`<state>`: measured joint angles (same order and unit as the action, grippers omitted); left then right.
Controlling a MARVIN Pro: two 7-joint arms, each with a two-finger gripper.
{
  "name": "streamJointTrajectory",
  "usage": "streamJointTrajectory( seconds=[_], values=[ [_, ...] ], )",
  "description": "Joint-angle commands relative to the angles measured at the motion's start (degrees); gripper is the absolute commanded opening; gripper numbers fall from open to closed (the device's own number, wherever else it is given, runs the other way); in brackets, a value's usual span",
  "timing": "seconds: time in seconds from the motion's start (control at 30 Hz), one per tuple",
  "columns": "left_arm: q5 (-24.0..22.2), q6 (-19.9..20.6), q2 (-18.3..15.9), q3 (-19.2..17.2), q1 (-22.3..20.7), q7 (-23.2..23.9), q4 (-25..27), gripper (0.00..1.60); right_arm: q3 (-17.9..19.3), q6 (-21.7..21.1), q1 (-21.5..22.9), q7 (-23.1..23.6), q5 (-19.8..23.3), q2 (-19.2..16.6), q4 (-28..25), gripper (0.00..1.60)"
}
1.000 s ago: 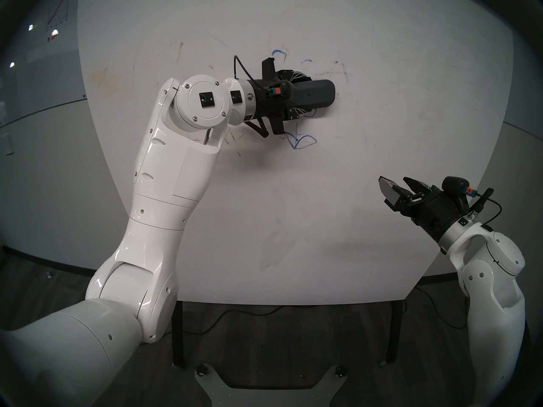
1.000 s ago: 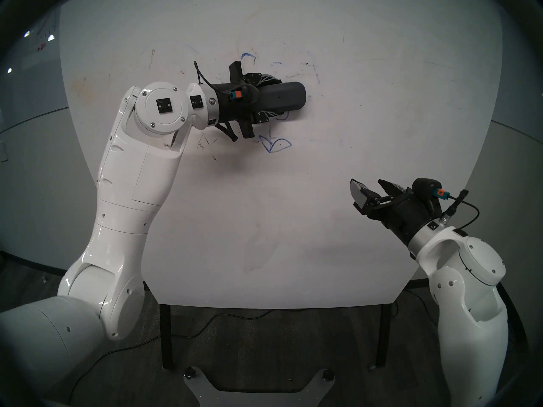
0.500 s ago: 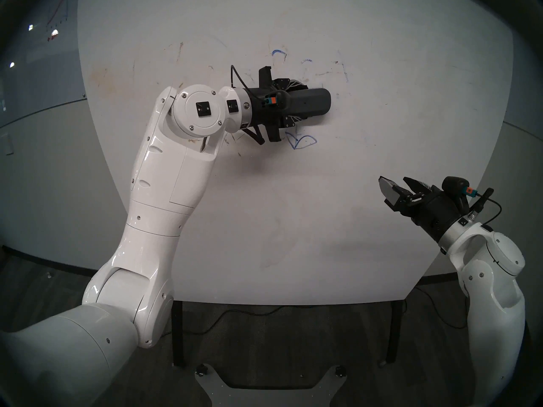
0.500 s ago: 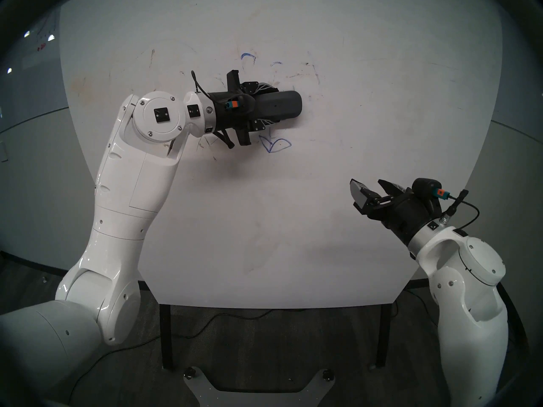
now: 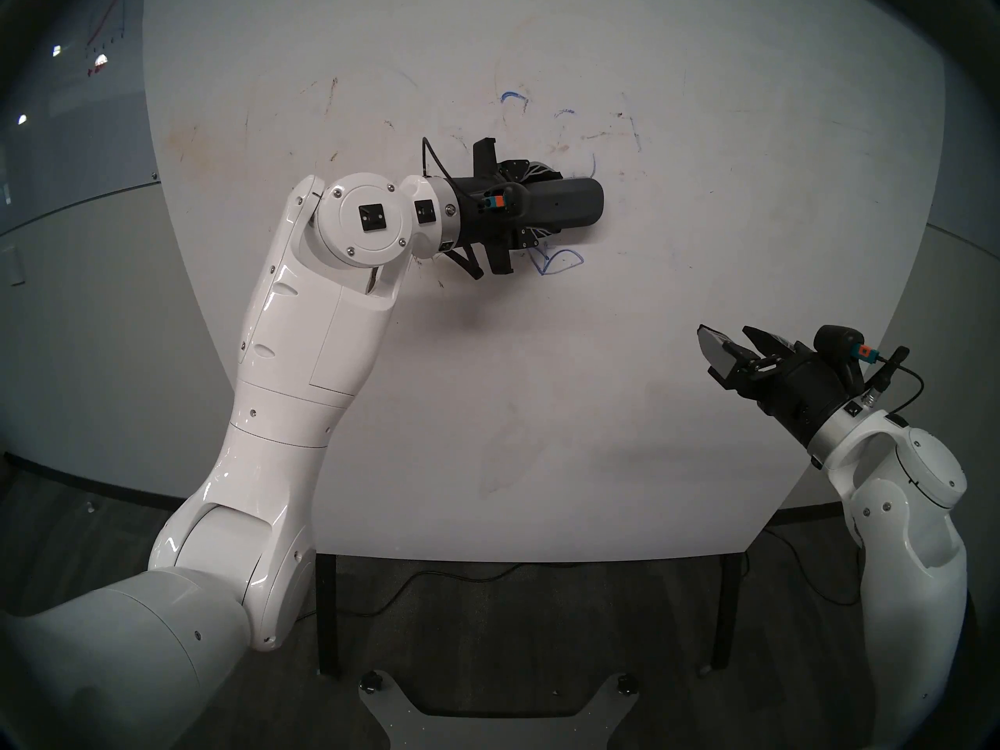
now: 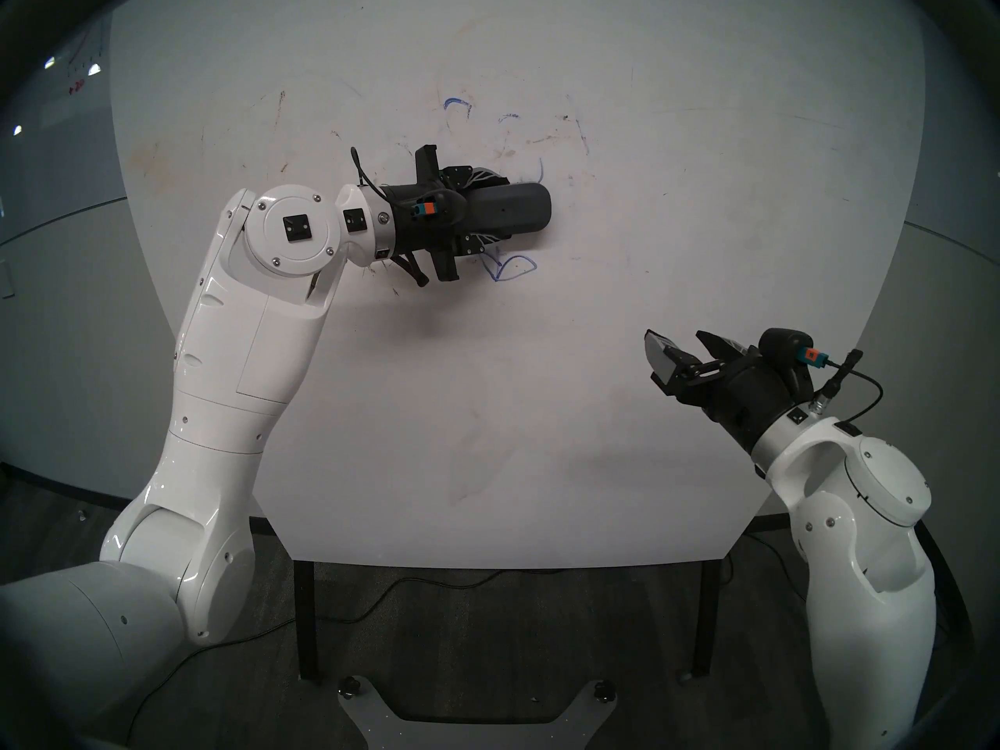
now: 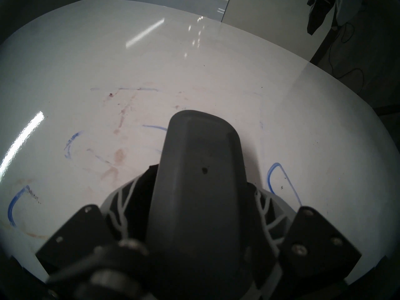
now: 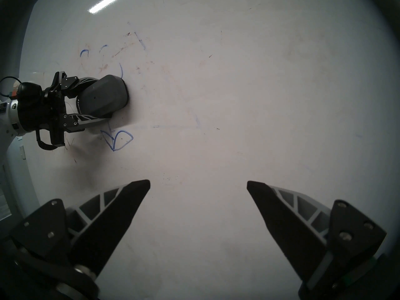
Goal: Erase all marks on the whiteboard with the eraser
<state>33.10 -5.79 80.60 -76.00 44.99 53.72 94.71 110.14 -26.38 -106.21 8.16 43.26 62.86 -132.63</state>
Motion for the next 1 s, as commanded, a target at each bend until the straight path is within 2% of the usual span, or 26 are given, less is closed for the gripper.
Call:
streamJointTrajectory(
  seconds=[0.0, 0.97],
  values=[
    [4.5, 4.4, -3.4, -2.8, 2.0, -1.6, -5.8, 0.0, 0.0, 0.1, 0.3, 0.1, 0.0, -0.1, -0.9, 1.6],
    [5.7, 5.1, -2.5, -1.3, 3.9, -2.9, -6.2, 0.0, 0.0, 0.1, 0.3, 0.1, 0.0, -0.1, -1.0, 1.6]
  ],
)
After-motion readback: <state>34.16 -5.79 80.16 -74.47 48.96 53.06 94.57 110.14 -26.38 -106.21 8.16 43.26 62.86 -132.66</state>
